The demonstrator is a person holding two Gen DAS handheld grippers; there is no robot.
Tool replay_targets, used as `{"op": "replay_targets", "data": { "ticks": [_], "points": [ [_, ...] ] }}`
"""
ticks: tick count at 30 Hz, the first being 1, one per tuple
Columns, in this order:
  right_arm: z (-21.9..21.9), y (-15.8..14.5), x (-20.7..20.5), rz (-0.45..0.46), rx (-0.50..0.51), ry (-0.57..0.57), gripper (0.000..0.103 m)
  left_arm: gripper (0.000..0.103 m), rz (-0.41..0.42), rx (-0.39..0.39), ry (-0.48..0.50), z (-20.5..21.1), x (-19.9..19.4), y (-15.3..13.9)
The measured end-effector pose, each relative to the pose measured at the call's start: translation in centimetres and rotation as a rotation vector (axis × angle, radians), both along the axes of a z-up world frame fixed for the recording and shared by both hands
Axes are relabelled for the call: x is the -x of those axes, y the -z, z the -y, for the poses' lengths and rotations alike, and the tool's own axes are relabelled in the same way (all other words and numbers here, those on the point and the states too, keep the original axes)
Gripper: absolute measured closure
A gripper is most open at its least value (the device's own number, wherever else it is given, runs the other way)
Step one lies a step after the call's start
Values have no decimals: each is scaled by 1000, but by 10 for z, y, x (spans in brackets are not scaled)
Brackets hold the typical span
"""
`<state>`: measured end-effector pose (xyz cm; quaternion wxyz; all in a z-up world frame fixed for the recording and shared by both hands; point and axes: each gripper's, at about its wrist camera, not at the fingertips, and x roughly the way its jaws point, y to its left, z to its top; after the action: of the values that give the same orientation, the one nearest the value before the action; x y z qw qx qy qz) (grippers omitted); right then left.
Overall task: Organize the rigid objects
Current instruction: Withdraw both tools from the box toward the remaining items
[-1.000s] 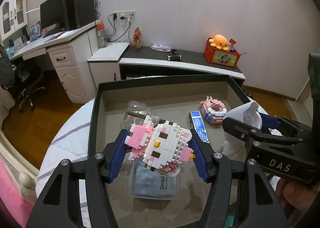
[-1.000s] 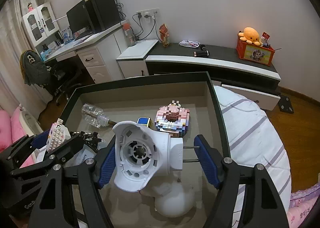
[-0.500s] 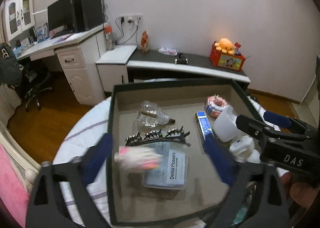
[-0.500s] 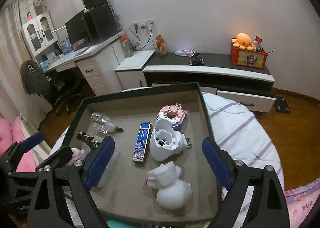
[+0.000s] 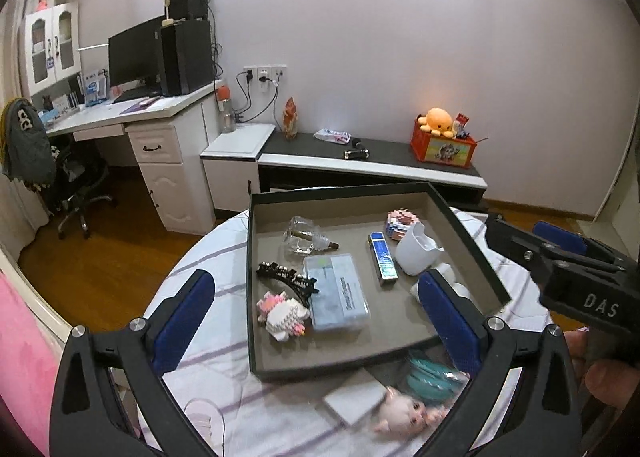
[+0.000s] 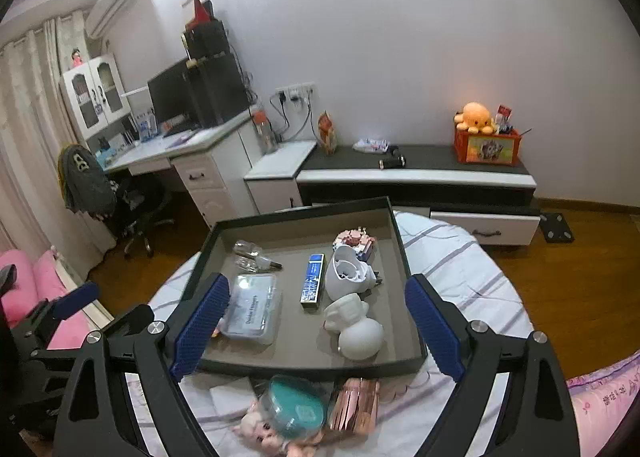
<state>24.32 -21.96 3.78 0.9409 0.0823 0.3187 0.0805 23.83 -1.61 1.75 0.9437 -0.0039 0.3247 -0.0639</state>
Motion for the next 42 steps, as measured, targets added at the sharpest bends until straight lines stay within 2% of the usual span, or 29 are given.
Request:
{"op": "replay_targets", "data": {
  "ticks": [10,21,29,42],
  "points": [
    [-3,-22,81,111,14,7,12,0,29,31,-6,-13,57,-12],
    [-5,-10,149,100,27,6,12,0,62,44,-16,-21,135,-8],
    [-10,-2,176,101,46,-1,12,0,62,38,-21,-26,175,6],
    [-11,22,179,39,54,-26,12,0,28,56,-27,-32,184,20]
  ]
}}
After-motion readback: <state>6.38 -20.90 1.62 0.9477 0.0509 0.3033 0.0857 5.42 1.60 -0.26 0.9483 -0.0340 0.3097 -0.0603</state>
